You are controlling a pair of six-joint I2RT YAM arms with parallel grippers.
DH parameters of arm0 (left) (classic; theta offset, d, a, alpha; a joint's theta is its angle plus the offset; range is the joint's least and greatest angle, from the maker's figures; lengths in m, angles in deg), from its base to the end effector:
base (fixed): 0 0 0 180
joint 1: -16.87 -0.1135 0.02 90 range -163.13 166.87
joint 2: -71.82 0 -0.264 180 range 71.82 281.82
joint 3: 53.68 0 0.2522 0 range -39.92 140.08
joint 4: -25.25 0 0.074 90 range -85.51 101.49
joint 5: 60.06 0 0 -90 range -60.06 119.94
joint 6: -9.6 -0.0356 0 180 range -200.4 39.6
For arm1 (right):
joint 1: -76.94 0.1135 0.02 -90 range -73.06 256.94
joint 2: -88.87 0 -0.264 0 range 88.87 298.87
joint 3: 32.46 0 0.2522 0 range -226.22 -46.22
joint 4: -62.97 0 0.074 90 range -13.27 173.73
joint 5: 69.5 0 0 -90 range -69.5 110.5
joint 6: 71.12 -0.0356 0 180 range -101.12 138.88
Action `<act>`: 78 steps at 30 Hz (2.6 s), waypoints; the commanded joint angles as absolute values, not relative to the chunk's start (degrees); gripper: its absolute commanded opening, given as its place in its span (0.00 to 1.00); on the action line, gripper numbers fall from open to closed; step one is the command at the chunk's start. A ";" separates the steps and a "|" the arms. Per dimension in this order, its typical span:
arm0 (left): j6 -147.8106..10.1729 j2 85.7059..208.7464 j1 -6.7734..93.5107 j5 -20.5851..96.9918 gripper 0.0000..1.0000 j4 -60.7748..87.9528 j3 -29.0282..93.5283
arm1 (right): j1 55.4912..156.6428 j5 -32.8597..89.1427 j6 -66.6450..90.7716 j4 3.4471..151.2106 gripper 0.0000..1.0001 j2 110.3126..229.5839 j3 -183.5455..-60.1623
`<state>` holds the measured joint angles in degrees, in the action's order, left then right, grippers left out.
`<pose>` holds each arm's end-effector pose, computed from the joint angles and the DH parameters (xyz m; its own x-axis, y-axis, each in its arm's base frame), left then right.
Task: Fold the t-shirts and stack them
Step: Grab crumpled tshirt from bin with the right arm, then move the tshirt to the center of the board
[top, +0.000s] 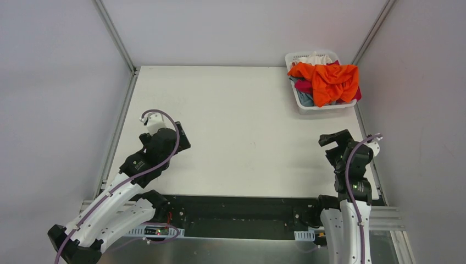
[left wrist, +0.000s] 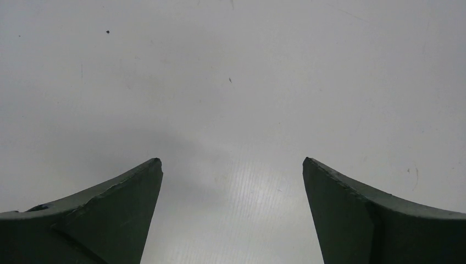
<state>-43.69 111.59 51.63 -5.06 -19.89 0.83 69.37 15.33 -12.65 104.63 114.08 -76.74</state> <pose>0.1348 -0.0687 0.2943 -0.3695 -0.3396 -0.8650 -0.1999 0.9381 -0.2829 0.1191 -0.0191 0.2663 -0.2128 0.5537 -0.8051 0.3813 0.8057 0.4533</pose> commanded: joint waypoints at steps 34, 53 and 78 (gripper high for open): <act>-46.72 127.26 50.36 -14.91 0.99 -8.08 4.68 | 69.44 3.06 1.70 107.96 0.96 204.68 -161.96; -48.11 119.89 49.72 -9.87 0.99 -7.24 1.50 | 70.78 12.50 1.69 103.34 0.00 195.74 -164.43; -43.82 103.00 49.68 -4.30 0.99 -12.02 -5.47 | 103.54 42.59 -2.91 104.85 0.00 177.34 -171.32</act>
<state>-46.09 104.66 50.15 -3.44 -9.25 -4.89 98.90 36.60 -0.63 106.19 177.68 -170.38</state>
